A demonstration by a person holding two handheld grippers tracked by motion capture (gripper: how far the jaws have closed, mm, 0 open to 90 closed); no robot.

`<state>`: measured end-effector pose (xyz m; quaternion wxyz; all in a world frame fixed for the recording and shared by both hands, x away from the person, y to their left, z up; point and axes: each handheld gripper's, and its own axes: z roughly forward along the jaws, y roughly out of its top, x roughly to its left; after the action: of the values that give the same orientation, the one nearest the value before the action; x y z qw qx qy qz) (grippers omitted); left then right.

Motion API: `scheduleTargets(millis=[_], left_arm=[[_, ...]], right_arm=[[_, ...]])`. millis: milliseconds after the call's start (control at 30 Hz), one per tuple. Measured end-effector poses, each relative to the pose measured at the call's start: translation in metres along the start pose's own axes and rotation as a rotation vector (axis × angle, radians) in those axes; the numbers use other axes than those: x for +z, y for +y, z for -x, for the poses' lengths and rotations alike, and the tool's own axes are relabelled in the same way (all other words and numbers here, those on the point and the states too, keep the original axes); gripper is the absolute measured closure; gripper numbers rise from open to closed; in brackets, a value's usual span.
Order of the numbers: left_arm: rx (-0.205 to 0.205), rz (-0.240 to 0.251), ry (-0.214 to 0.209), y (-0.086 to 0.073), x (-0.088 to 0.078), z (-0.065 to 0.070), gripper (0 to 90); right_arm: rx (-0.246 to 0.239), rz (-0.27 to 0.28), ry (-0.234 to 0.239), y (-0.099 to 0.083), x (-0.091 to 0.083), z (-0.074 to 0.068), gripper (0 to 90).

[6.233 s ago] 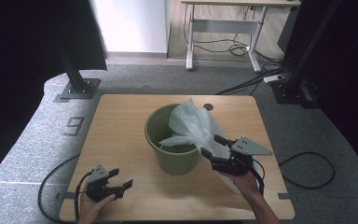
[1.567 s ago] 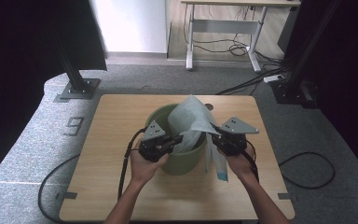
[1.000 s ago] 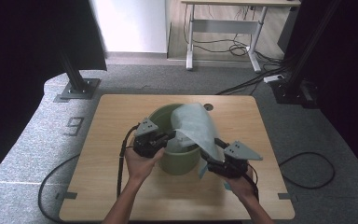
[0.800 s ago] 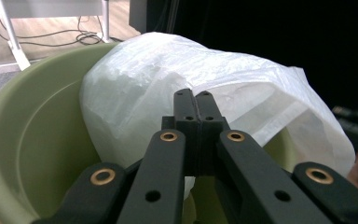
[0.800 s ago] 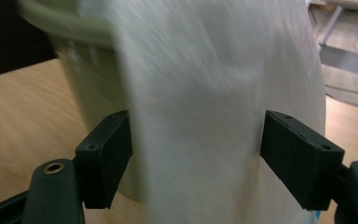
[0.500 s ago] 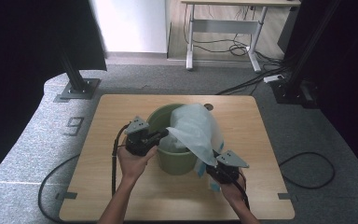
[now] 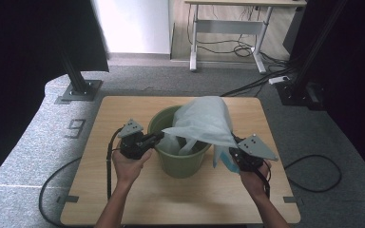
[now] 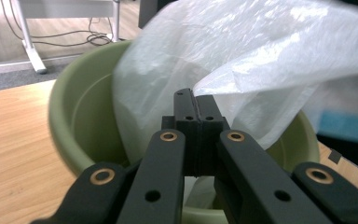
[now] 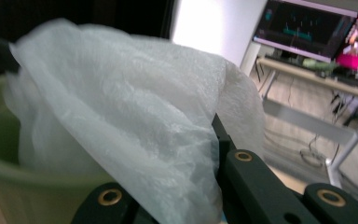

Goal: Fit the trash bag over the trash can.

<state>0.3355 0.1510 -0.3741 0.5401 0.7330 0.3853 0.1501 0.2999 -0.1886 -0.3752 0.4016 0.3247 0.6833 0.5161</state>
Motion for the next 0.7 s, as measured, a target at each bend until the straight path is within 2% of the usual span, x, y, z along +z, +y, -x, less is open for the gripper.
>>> scheduleTargets(millis=[167,200,267,333,500,700], left_arm=[[-0.006,0.01,-0.015,0.0,-0.001,-0.006,88.0],[-0.001,0.01,-0.017,0.0,-0.001,-0.006,85.3],[0.021,0.027,-0.006,0.001,-0.002,-0.004,72.9],[0.037,0.041,-0.015,0.002,-0.003,0.002,58.7],[0.085,0.035,-0.025,0.01,-0.004,0.016,40.4],[0.156,0.035,-0.009,0.018,-0.001,0.031,31.5]], right_arm=[[-0.043,0.043,0.019,0.031,0.002,-0.004,88.6],[-0.05,0.046,0.02,0.035,0.003,-0.005,88.6],[-0.063,0.031,0.038,0.04,0.006,-0.008,88.5],[-0.081,0.013,0.051,0.042,0.01,-0.012,88.6],[-0.085,-0.014,0.072,0.041,0.015,-0.016,88.6],[-0.036,-0.044,0.132,0.038,0.02,-0.013,88.6]])
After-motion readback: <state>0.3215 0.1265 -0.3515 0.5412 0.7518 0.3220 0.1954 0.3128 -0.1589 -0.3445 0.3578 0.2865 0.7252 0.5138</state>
